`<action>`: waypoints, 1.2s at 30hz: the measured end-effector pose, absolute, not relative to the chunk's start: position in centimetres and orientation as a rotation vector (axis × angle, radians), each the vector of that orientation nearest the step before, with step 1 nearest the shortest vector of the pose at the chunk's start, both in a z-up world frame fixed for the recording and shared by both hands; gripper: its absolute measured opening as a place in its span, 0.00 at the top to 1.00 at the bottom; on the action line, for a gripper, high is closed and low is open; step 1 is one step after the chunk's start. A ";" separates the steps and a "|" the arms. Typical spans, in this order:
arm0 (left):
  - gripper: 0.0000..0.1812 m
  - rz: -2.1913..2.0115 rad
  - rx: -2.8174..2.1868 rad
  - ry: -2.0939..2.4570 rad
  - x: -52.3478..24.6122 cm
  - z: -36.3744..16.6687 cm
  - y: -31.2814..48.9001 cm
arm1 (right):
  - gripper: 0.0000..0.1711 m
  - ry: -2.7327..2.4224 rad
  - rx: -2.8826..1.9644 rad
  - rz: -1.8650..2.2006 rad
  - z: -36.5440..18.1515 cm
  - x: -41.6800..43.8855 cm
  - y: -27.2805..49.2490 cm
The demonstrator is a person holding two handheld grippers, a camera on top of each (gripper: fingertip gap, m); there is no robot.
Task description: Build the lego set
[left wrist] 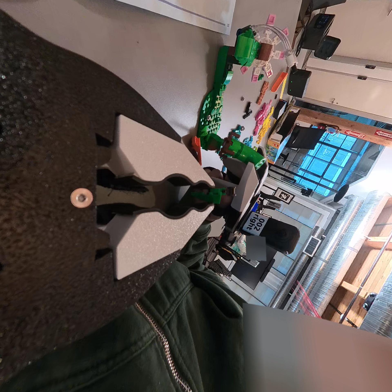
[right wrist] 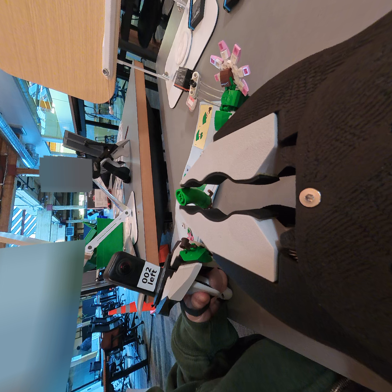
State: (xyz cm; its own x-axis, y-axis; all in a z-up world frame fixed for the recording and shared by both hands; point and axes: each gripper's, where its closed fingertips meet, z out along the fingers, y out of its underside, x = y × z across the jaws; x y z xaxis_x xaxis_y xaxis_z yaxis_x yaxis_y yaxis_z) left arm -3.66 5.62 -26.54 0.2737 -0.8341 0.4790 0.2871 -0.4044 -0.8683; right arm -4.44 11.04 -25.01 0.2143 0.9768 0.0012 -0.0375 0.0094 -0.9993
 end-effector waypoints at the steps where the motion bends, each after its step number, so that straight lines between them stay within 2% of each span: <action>1: 0.95 -1.358 -1.506 0.531 -3.7 -26.5 5.6 | 0.91 -1.025 -1.272 1.065 -25.0 -4.4 11.0; 24: 0.95 -1.370 -1.503 0.535 -3.6 -26.5 5.5 | 0.91 -1.078 -1.269 1.065 -25.1 -4.0 11.0; 36: 0.95 -1.368 -1.509 0.534 -3.6 -26.6 5.6 | 0.91 -1.491 -1.464 0.815 -31.8 -3.4 9.7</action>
